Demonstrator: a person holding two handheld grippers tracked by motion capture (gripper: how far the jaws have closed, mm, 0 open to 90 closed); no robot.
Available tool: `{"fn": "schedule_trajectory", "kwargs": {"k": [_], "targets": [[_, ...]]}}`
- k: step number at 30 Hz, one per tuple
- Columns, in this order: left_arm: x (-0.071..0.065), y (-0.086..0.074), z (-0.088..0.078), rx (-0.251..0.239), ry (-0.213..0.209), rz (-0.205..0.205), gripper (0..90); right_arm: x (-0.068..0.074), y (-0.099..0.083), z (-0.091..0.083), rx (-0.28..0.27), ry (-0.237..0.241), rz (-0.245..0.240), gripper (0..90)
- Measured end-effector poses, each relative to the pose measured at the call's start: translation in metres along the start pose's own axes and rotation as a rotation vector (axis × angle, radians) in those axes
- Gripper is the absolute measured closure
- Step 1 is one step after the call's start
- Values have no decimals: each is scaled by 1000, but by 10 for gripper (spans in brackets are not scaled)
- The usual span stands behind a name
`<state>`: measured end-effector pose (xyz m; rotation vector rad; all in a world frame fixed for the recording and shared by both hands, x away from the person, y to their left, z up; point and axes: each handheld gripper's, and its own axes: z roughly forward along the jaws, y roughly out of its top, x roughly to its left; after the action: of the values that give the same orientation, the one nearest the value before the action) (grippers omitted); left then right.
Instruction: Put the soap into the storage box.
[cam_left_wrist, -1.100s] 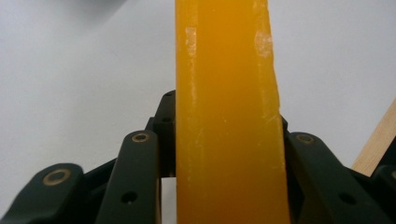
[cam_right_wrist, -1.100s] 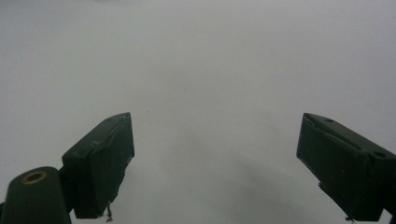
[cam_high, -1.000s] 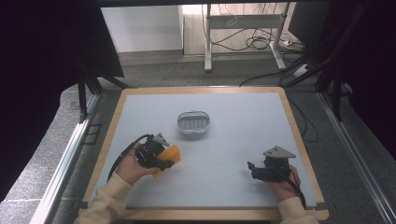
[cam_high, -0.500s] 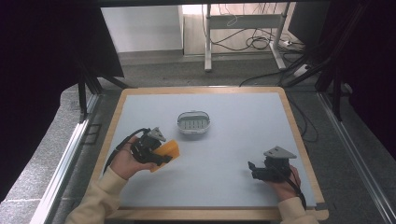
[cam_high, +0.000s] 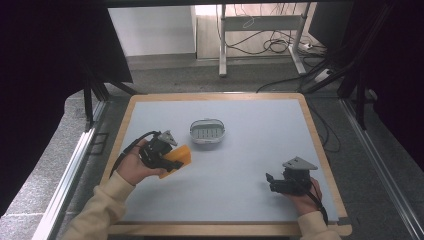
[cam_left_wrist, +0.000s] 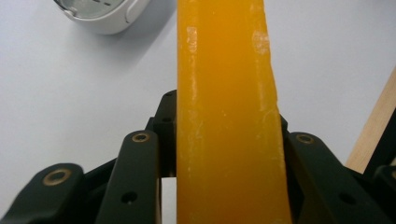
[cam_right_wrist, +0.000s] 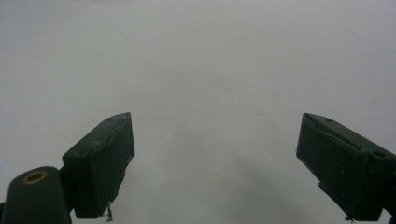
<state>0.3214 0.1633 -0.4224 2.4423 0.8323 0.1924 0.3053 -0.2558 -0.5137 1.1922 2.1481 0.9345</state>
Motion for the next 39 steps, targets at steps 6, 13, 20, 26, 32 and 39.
{"fn": "schedule_trajectory", "kwargs": {"k": [6, 13, 20, 26, 32, 39], "targets": [[2, 3, -2, 0, 7, -1, 617, -1, 0, -1, -8, -4, 6, 117], [6, 7, -3, -1, 13, -2, 617, -1, -1, 0, -6, -5, 2, 116], [8, 11, 0, 8, 21, 9, 617, -1, -1, 1, -1, -3, -2, 116], [12, 16, 2, 18, 24, 12, 617, -2, -1, 1, 2, -4, 1, 116], [16, 20, 2, 24, 32, 19, 618, -1, -1, 1, 4, -5, -2, 116], [20, 26, 2, 32, 44, 21, 618, -1, -2, 1, 7, -6, -2, 116]]}}
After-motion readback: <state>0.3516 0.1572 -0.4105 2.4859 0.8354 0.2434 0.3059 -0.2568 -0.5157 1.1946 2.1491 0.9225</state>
